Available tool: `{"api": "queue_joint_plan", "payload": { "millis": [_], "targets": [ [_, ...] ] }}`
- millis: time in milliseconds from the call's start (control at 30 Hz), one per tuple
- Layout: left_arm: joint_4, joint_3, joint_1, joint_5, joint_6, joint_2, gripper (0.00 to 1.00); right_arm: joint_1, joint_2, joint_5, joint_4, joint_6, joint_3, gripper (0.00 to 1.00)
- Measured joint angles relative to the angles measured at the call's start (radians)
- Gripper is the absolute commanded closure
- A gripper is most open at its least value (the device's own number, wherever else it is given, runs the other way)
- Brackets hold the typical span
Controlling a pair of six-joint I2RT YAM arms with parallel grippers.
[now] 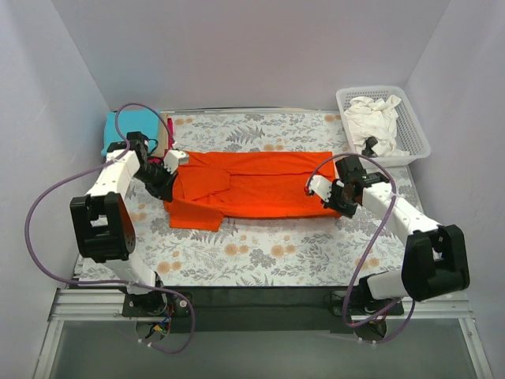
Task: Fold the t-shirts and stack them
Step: Fold the tshirt
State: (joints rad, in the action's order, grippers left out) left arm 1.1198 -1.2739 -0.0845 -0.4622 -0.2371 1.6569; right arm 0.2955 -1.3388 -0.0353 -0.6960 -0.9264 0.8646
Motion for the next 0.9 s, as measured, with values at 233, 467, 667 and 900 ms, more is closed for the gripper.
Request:
{"api": "queue_joint_plan", "payload": {
  "millis": [233,467,667,900],
  "targets": [
    [0.009,-0.180,-0.006,-0.037,0.049,0.146,1.00,-0.056,-0.144,-0.029,-0.005,-0.022,0.167,0.99],
    [0.002,-0.353,-0.007,-0.066,0.116,0.285,1.00,-0.071,-0.288,-0.043,-0.004,-0.029,0.294,0.99],
    [-0.008,-0.410,-0.008,-0.077,0.154,0.361,1.00,-0.087,-0.411,-0.044,-0.017,-0.032,0.388,0.99],
    [-0.035,-0.442,-0.010,-0.078,0.192,0.410,1.00,-0.096,-0.525,-0.043,-0.005,-0.031,0.517,0.99]
  ]
}}
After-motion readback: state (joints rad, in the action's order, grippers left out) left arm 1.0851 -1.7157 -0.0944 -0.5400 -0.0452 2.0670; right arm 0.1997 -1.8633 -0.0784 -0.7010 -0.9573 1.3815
